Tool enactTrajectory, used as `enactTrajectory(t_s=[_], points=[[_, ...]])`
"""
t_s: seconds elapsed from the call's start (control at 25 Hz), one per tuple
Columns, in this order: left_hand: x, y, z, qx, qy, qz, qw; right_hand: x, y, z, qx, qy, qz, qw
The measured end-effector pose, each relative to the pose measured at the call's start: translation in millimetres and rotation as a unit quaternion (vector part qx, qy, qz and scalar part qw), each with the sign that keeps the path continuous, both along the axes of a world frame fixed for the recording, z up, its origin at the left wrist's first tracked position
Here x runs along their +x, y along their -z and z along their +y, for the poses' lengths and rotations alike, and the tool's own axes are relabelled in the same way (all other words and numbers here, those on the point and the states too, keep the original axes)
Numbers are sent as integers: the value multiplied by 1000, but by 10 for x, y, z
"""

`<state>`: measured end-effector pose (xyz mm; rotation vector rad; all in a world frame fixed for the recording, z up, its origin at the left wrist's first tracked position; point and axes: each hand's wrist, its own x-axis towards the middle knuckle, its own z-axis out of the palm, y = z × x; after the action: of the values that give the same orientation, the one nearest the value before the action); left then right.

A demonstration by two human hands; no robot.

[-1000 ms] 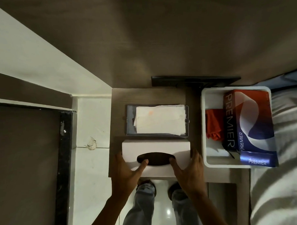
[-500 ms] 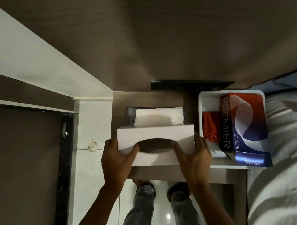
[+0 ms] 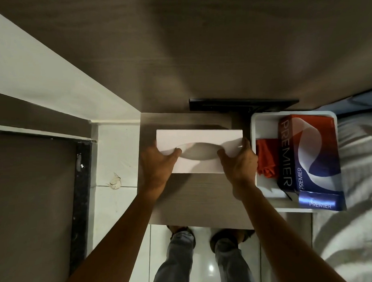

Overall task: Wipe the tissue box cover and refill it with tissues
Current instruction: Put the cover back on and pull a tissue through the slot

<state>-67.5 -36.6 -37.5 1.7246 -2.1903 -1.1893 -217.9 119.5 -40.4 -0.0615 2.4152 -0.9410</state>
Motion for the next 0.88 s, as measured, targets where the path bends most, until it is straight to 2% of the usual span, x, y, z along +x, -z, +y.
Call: enactTrajectory(t_s=[0.56, 0.88], points=[[6, 65, -96, 34, 2, -7, 999, 92, 86, 0, 30, -42, -15, 999], [83, 144, -86, 48, 34, -44, 997, 104, 47, -56, 57, -77, -7, 995]])
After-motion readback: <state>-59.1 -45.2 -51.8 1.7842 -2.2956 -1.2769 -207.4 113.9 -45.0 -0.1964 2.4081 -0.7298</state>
